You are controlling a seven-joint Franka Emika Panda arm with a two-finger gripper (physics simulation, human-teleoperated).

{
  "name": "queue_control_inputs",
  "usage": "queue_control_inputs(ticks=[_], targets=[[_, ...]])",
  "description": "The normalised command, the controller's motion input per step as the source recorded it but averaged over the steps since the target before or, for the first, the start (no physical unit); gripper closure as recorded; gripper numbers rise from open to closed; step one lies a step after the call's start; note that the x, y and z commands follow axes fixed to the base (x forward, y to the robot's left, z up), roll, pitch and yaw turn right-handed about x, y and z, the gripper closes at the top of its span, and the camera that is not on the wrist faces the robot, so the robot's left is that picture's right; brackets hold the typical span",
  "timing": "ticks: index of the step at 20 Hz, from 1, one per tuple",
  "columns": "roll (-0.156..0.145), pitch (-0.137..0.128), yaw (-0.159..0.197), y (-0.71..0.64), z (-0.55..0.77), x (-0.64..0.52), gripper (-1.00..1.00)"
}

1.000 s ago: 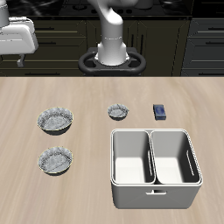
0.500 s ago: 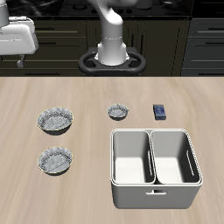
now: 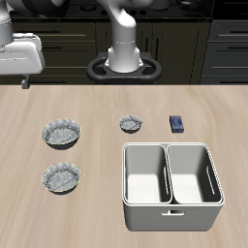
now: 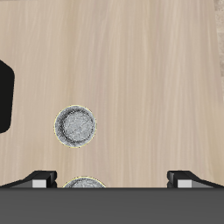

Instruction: Stack the middle-sized bowl on the largest bowl

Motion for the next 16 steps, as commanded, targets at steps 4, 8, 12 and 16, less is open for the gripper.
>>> queue_control_inputs(ticks=[4,8,12,16], targets=[[-0.010,0.024,-0.001,-0.01,-0.28,0.13,-1.00],[-0.010,0.020,-0.004,0.01,-0.28,0.14,-1.00],[0.006,0.015,-0.004,0.04,-0.20,0.09,-1.00],[-0.015,0.017,-0.020,0.00,-0.23,0.10,-1.00]])
